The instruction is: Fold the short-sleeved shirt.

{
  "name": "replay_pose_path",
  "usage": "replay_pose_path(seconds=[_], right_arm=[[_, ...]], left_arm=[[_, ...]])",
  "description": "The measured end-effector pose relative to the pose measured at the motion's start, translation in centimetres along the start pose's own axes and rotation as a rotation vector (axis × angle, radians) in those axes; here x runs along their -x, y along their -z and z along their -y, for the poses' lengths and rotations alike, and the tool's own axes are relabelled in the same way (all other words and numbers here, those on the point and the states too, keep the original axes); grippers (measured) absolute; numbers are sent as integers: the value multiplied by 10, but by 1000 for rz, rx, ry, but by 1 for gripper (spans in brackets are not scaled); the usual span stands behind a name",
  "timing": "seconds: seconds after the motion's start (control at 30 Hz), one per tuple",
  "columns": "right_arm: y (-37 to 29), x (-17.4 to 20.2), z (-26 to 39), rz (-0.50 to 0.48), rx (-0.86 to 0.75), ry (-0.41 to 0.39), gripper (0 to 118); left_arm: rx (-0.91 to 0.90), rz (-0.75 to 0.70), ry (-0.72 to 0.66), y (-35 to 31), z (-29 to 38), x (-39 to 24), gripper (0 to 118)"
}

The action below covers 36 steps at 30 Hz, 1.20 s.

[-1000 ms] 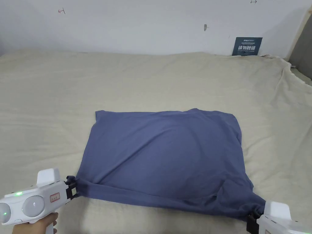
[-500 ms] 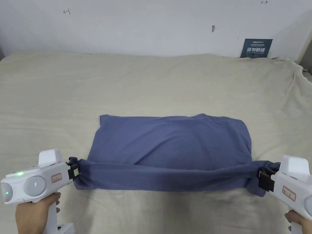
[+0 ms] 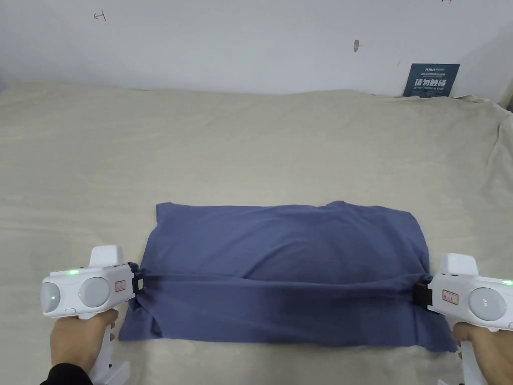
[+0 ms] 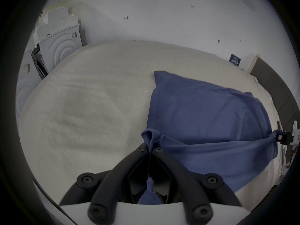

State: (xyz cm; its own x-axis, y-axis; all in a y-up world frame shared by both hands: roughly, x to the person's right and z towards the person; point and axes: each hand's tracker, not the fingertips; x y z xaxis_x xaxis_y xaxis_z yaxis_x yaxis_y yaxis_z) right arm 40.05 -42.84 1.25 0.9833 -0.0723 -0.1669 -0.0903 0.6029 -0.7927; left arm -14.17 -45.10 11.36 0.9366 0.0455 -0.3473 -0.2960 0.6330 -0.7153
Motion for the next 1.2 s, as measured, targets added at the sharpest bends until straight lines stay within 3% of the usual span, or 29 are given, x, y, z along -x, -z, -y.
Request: replay_pose_path(seconds=[0.23,0.3,0.33,0.37,0.4,0.43,0.53,0.63,0.93,1.03,1.07,1.13,1.2], right_arm=[[33,-1,4,22,85,53,9],[23,6,1,26,86,54,11],[16,9,-1,26,82,53,17],[8,11,-2,25,61,47,35],[-2,14,-4,34,29,35,62],[-15,15,-6,48,-6,22,79],[-57,23,-9,53,-98,9,88],[-104,29,-7,32,-210,-17,89],[-206,45,30,-13,-454,-65,88],[-219,50,48,11,-498,-80,77],[-222,52,53,24,-514,-85,70],[-226,55,62,27,-535,-94,37],[-229,58,68,31,-556,-104,0]], left_arm=[[75,-46,38,23,6,-12,2],[84,-50,25,20,1,-13,17],[90,-38,15,15,-2,-12,30],[96,-22,3,11,-5,-11,47],[99,-11,-7,5,-7,-10,67],[88,1,-26,-5,-8,-10,75],[-50,37,-90,-47,-8,-11,82],[-159,45,-85,-91,-5,-13,95],[-371,-1,37,-186,29,-27,95],[-430,-21,51,-200,47,-29,86],[-444,-20,53,-203,52,-29,77],[-460,3,67,-209,61,-28,35],[-470,32,82,-209,68,-27,4]])
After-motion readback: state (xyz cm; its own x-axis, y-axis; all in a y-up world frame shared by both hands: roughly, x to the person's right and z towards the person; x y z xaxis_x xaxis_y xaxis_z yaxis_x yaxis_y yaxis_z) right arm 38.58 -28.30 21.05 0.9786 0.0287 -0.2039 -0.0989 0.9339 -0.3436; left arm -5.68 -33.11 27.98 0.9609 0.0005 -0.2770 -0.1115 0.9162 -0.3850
